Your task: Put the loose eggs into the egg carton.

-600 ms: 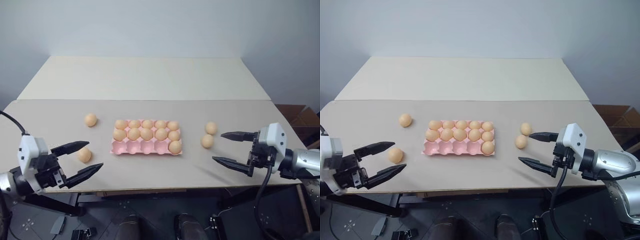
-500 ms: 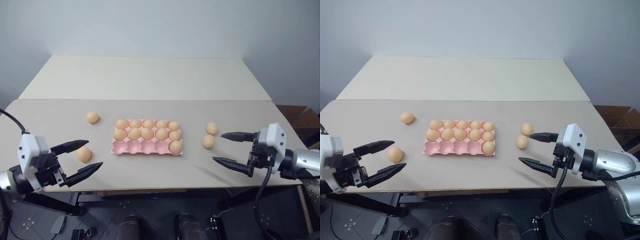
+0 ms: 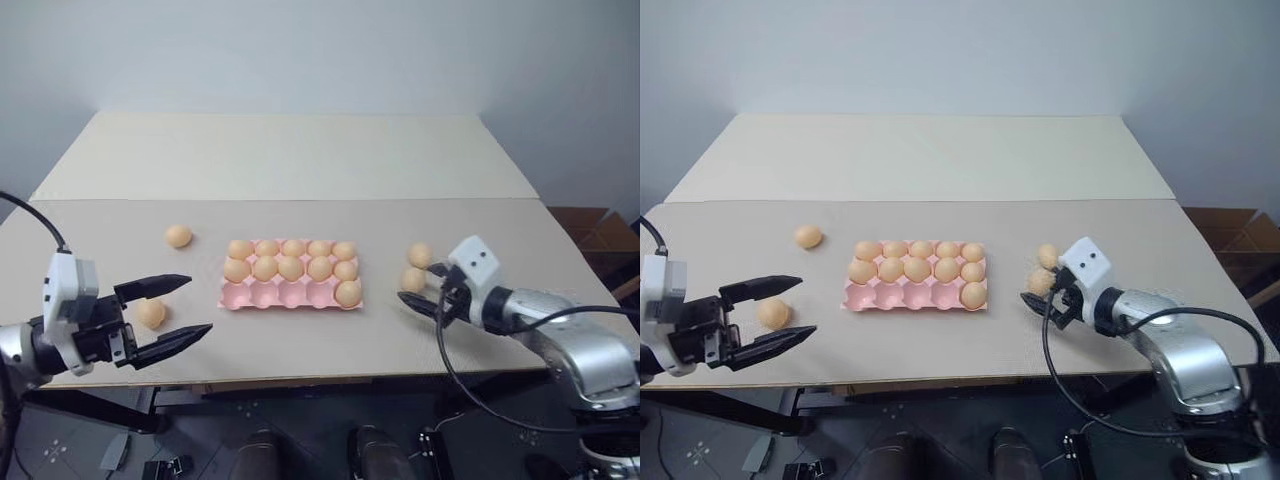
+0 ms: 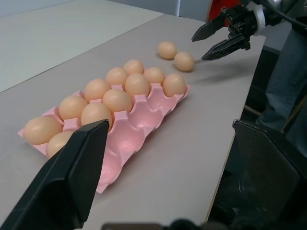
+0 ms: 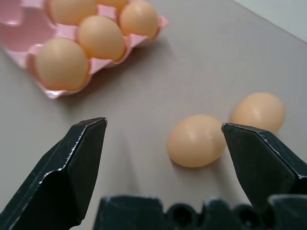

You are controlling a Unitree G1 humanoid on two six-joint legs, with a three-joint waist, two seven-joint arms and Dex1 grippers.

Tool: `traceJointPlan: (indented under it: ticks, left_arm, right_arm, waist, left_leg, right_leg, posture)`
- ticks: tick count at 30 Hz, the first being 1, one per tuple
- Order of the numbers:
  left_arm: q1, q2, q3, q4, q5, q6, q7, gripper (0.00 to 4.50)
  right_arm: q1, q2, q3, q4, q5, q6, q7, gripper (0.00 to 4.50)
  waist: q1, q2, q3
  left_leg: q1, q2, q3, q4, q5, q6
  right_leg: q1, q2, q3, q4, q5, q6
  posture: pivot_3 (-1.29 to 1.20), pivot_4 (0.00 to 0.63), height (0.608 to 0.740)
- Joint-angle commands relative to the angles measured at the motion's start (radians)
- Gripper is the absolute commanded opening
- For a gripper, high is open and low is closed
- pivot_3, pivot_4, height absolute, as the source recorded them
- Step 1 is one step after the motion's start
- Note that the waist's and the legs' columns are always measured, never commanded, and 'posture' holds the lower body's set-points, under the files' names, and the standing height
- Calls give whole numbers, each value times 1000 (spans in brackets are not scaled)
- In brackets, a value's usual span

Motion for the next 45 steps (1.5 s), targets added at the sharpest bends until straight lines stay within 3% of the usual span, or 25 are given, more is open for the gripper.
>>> traceJointPlan:
  ticks: [1, 7, 10, 14, 26, 29, 33, 45]
  left_arm:
    - [-21, 16, -10, 3, 11, -21, -18, 4494]
    - [-27, 12, -14, 2, 23, -20, -23, 4494]
    - [-19, 13, -7, -3, 26, -20, -26, 4500]
    - [-5, 9, 8, -14, 22, -18, -24, 4500]
    - [11, -1, 16, -33, 23, -20, -6, 4500]
    - [17, -2, 23, -36, 23, -21, -5, 4500]
    - [20, -3, 25, -39, 23, -22, 1, 4500]
    - [12, 1, 14, -31, 27, -27, 6, 4500]
  right_arm:
    - [-49, 37, 33, 31, -60, 68, -90, 4500]
    - [-77, 151, 45, 118, -136, 60, -200, 4500]
    - [-85, 192, 27, 131, -145, 50, -226, 3895]
    - [-73, 198, 5, 77, -138, 52, -225, 2535]
    - [-37, 160, 3, -54, -100, 115, -161, 2535]
    - [-51, 159, -14, -73, -85, 141, -156, 3066]
    - [-76, 170, 7, -49, -111, 138, -180, 4436]
    - [-140, 274, 55, 54, -163, 115, -243, 4477]
  waist:
    - [0, 0, 0]
    - [-2, 0, 0]
    - [-8, 0, 0]
    - [-11, 0, 0]
    - [-11, 1, 0]
    - [-11, 1, 0]
    - [-13, 1, 0]
    - [-14, 1, 0]
  left_leg:
    - [0, 0, 0, 0, 0, 0]
    - [-2, -1, 0, 0, 0, 1]
    - [-2, 0, 0, 0, 0, 1]
    - [-1, 0, 0, 0, 0, 1]
    - [-1, 0, 0, 0, 0, 0]
    - [-1, 0, 0, 0, 0, 0]
    - [-1, 0, 0, 0, 0, 1]
    - [-1, 0, 0, 0, 0, 1]
  right_leg:
    - [0, 0, 0, -1, 1, -1]
    - [-1, 0, 0, -1, 2, 2]
    - [-1, 0, 0, 0, 2, 2]
    - [-1, 0, 0, 0, 2, 2]
    - [-1, 0, 0, 0, 1, 1]
    - [-1, 0, 0, 0, 0, 2]
    - [-1, 0, 0, 0, 0, 3]
    - [-1, 0, 0, 0, 1, 1]
  posture:
    - [0, 150, 740]
    - [0, 150, 740]
    - [0, 150, 740]
    - [0, 150, 740]
    - [0, 150, 740]
    - [0, 150, 740]
    - [0, 150, 740]
    - [0, 150, 740]
